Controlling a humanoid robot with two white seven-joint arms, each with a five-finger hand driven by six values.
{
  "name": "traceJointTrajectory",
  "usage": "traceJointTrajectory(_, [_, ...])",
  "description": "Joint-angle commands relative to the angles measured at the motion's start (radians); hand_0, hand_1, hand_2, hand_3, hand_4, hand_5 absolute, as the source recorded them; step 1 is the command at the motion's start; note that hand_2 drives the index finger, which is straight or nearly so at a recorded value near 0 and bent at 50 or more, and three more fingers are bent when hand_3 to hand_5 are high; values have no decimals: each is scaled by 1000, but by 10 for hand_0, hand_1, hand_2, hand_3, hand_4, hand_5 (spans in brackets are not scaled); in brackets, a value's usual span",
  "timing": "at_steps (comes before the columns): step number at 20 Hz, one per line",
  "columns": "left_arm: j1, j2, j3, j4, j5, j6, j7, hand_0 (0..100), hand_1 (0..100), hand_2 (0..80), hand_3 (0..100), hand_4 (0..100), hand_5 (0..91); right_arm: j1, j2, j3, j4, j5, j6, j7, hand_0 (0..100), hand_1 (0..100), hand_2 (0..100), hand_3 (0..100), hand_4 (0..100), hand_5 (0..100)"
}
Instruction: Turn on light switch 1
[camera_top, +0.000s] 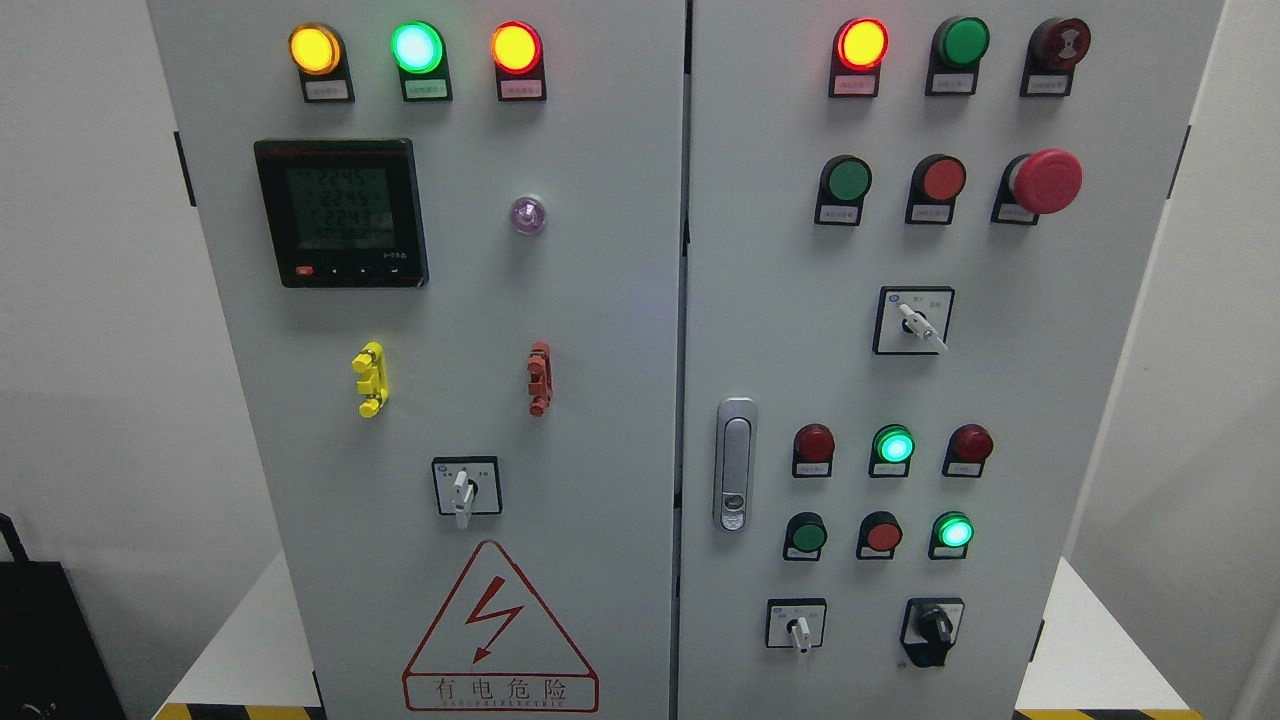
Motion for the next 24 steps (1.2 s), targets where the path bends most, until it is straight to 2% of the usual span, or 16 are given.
traceJointTrajectory(1, [-14, 29, 14, -16, 0, 2, -4, 470, 73, 0, 0, 85, 0, 0, -1, -1, 0, 0, 0, 0, 0, 0, 0, 0, 0, 0])
traceJointTrajectory(7, [-3, 32, 11, -58, -6, 0, -3, 469, 73, 0, 7, 122, 0, 0, 0, -1, 0, 0, 0, 0, 0, 0, 0, 0, 0, 0])
traceJointTrajectory(10, [66, 50, 11, -202, -14, 14, 8, 466, 79, 0, 93, 221, 0, 0, 0, -1, 0, 0, 0, 0, 0, 0, 0, 0, 0, 0])
traceJointTrajectory(12, [109, 50, 13, -314, -14, 34, 10, 462, 111, 0, 195, 310, 0, 0, 0, -1, 0, 0, 0, 0, 0, 0, 0, 0, 0, 0])
traceJointTrajectory(17, [171, 35, 63, -502, -15, 39, 13, 457, 159, 62, 243, 326, 0, 0, 0, -1, 0, 0, 1, 0, 0, 0, 0, 0, 0, 0])
traceJointTrajectory(22, [220, 35, 100, -755, -23, 28, 14, 457, 231, 77, 276, 351, 0, 0, 0, 0, 0, 0, 0, 0, 0, 0, 0, 0, 0, 0])
traceJointTrajectory(24, [226, 35, 100, -842, -32, 25, 16, 448, 312, 96, 306, 368, 0, 0, 0, -1, 0, 0, 0, 0, 0, 0, 0, 0, 0, 0])
